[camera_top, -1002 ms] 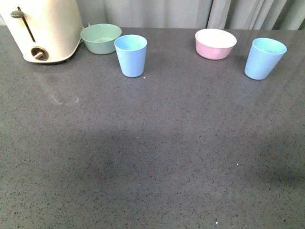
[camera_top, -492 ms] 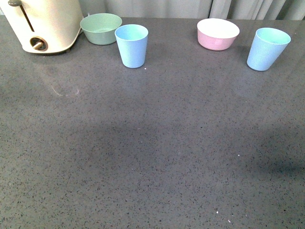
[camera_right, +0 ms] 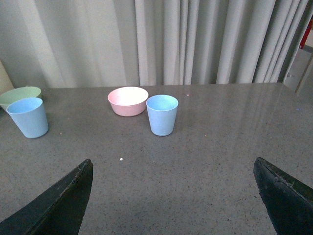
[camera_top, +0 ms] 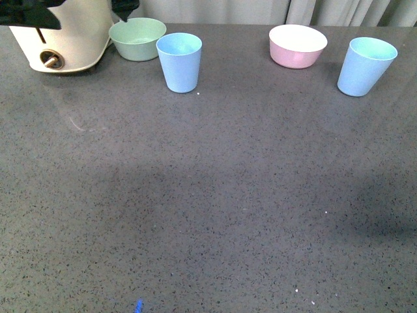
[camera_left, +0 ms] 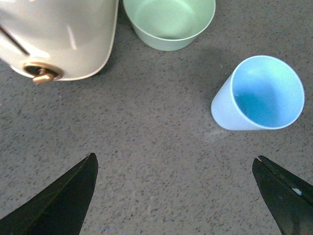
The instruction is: Stack blue cups with both arms
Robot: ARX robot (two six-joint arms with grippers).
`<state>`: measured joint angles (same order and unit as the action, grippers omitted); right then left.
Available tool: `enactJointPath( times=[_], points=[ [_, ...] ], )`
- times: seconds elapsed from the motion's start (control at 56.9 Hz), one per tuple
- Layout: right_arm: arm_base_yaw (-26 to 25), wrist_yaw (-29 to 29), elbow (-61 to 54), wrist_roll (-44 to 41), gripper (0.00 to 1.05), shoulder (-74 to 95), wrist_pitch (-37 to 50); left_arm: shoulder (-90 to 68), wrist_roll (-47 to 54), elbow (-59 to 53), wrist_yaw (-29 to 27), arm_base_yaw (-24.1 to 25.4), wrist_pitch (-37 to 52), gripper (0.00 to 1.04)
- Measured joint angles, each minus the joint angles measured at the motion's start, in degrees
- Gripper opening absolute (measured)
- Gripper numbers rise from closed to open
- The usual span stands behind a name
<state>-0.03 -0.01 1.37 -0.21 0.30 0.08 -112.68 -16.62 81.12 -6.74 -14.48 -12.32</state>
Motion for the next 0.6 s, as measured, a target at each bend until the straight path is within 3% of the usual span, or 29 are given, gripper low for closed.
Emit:
enactJointPath(
  times=[0.229, 0.598],
  points=[
    [0.00, 0.00, 0.00, 0.00, 0.96, 0.00, 0.00, -11.78, -0.94, 16.79, -2.49, -2.29, -8.74, 0.96],
    [0.00, 0.02, 0.00, 0.00, 0.96, 0.00, 0.00, -21.57, -2.80, 29.73, -4.22, -3.10, -15.56, 0.96]
  ],
)
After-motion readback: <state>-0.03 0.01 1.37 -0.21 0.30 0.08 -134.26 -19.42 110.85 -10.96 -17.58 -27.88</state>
